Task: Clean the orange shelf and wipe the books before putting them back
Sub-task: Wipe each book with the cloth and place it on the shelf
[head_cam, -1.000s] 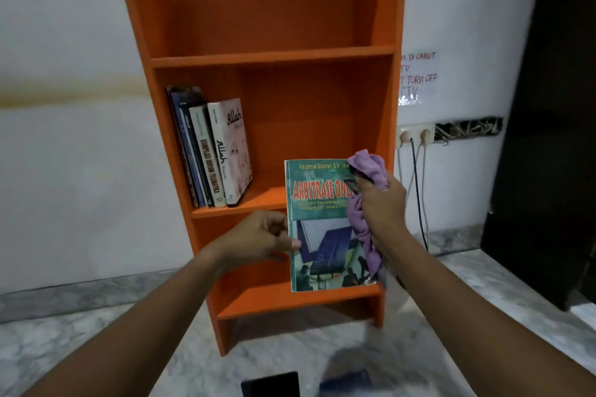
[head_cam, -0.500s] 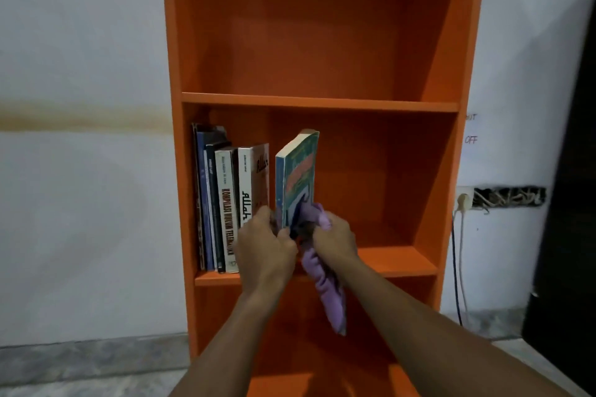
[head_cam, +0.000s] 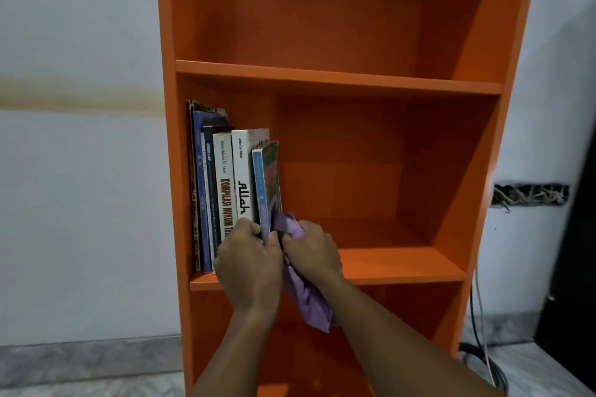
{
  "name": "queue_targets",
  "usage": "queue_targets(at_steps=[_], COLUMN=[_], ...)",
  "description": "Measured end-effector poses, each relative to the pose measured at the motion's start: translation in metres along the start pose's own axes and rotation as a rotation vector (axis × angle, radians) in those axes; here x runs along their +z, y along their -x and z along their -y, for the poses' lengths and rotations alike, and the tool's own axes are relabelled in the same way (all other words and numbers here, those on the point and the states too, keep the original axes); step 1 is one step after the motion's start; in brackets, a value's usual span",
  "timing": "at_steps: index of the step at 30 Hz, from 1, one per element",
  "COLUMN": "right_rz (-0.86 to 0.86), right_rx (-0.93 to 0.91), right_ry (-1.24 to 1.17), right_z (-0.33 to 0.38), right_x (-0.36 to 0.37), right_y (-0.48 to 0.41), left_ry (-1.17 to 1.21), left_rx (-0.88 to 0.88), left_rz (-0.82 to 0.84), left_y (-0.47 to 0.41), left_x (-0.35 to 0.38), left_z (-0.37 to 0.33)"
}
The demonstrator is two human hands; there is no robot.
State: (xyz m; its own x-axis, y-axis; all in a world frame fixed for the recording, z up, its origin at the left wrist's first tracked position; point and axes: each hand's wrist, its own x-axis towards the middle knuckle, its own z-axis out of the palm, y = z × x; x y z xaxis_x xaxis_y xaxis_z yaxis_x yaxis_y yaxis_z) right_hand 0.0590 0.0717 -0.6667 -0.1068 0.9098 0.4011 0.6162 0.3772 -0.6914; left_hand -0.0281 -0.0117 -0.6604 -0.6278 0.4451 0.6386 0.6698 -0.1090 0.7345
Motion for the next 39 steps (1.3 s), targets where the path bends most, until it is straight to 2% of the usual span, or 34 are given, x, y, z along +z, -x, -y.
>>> queue_targets(at_steps=[5,12,17,22,26,30,39], right_rz=[-0.01,-0.17,-0.202,-0.365,-0.273,-0.212,-0.248], right_rx=[0.014,0.0,0.005,0.066,-0.04,-0.066,-0.054], right_ry=[-0.047,-0.224,-0.238,-0.353,-0.25,-0.177,-0.216], right_z=[-0.003,-0.01,-0.011,-0.014,-0.013,-0.013,-0.01], right_x=[0.003,0.001,0.004,0.001,0.004,0.004,0.002], right_y=[-0.001,-0.004,-0.005,-0.004,0.0,0.0,0.003], left_ry=[-0.003,0.016,0.026,0.035,0.013,0.004,-0.003], left_rx=[0.028,0.001,0.009,0.014,0.01,0.009,0.006], left_rz=[0.01,0.015,0.033,0.027,0.028,0.044,0.074], left_y=[0.007,0.009,0.013,0.014,0.014,0.015,0.02], left_x=[-0.007,-0.011,-0.011,-0.01,-0.008,-0.008,-0.009], left_z=[0.0,0.002,0.003,0.002,0.005,0.007,0.01])
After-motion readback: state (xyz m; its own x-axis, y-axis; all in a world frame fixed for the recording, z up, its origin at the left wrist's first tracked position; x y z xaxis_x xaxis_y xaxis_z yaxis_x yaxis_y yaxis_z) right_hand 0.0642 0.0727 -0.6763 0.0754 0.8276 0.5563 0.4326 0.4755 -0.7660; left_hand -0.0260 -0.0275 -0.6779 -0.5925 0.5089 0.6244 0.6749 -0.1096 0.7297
